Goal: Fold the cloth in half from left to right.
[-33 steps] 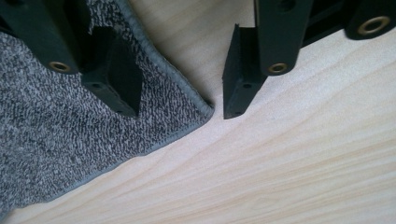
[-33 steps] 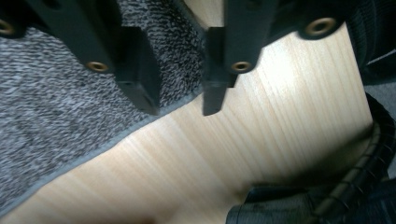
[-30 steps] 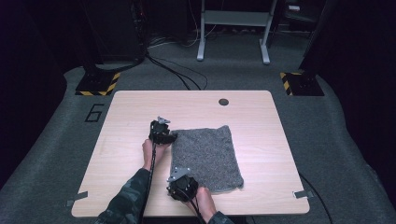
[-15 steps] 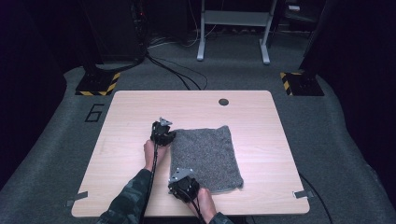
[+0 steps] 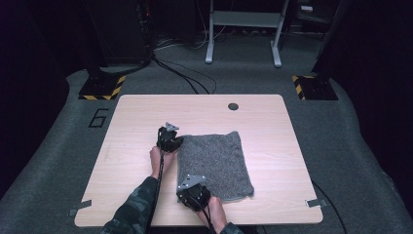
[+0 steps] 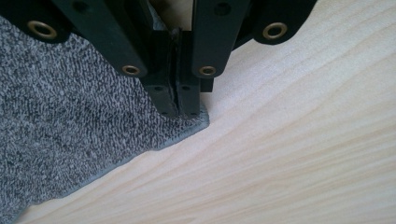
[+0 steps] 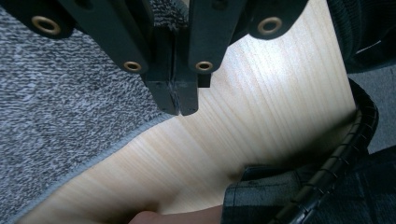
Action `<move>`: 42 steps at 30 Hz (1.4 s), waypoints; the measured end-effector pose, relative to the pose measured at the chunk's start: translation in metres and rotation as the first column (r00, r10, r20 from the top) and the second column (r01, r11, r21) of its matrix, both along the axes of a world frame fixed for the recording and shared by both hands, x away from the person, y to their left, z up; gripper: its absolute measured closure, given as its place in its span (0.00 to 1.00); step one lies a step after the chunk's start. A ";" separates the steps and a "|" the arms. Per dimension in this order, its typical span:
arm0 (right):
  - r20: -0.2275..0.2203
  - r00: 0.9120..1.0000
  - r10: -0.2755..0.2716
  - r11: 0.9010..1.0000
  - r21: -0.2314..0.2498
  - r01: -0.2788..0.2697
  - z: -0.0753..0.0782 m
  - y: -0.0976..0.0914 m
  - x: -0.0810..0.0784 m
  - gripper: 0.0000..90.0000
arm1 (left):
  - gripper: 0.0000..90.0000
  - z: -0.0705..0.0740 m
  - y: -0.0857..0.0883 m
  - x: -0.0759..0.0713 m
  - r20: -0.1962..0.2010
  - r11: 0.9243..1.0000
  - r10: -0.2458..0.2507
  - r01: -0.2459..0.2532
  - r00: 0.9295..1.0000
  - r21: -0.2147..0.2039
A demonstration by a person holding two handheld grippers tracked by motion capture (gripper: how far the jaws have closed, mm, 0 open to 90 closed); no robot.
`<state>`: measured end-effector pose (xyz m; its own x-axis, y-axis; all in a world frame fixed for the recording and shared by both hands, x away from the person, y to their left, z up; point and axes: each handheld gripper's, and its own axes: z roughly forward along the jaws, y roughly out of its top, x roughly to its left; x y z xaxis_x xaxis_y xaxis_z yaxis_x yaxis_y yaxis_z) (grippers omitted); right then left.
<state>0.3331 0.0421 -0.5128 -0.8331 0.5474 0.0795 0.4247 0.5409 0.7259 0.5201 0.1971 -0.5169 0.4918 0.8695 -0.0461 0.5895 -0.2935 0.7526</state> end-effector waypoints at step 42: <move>0.225 0.962 -0.153 0.961 0.260 0.092 0.061 0.007 -0.018 0.99 | 0.98 0.085 0.003 0.000 0.150 0.982 0.188 -0.180 0.971 -0.065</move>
